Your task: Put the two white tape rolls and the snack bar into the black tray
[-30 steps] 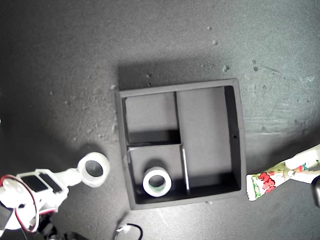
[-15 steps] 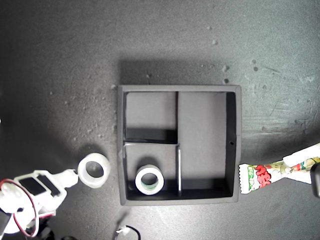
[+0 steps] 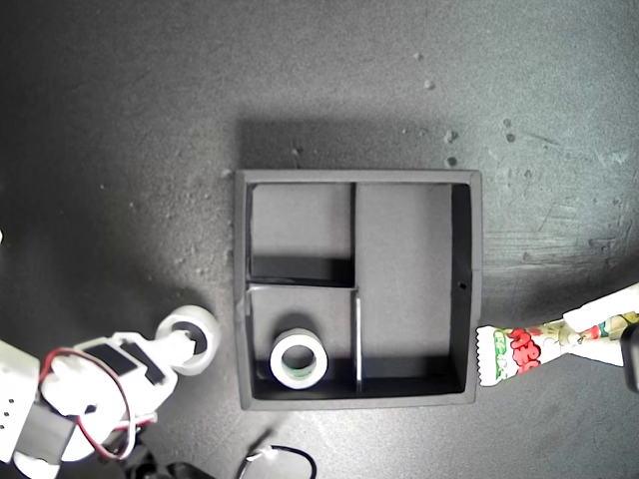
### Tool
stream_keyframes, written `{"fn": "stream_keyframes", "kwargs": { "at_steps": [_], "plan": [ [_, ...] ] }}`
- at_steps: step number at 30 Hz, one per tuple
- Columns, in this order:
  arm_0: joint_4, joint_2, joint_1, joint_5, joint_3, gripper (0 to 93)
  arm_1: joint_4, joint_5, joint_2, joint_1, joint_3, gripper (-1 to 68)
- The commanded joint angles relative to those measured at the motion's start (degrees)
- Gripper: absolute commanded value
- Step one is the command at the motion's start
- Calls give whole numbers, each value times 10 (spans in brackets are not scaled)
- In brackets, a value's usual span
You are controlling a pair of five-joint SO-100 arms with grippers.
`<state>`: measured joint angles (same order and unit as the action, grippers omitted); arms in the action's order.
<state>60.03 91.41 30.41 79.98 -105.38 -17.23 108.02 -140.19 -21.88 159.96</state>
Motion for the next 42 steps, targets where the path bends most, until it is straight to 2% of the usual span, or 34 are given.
{"fn": "stream_keyframes", "kwargs": {
  "at_steps": [1, 4, 8, 13, 17, 20, 24, 28, 31, 34, 36, 39, 42],
  "plan": [
    [-6, -9, -8, 4, 30, 146, 11, -1, -10, 0, -23, -5],
    [-11, -36, -12, 10, 32, 121, 2, 11, -10, 2, -33, -5],
    [-18, -65, -20, 32, 29, 1, 0, 68, -11, 14, -52, -5],
    [33, -18, -18, 33, 29, 0, -1, 184, -3, 12, -81, -5],
    [127, 27, -18, 17, 59, 0, -112, 252, -8, 12, -128, -6],
    [192, 76, -31, -1, 75, 0, -176, 224, -4, 19, -175, -7],
    [248, 148, -69, -54, 111, 0, -250, 4, -4, 73, -230, -7],
    [265, 176, -145, -142, 155, 0, -289, -267, -3, 126, -297, -7],
    [265, 146, -191, -202, 213, 0, -315, -448, -2, 150, -344, -7],
    [265, 88, -210, -234, 290, 0, -336, -605, 1, 161, -379, -7],
    [265, 42, -216, -246, 338, 0, -320, -688, 6, 163, -385, -7],
    [273, -36, -225, -258, 410, 0, -235, -790, 30, 158, -370, -7],
    [318, -135, -228, -260, 516, 0, -188, -851, 111, 146, -410, -7]
  ]
}}
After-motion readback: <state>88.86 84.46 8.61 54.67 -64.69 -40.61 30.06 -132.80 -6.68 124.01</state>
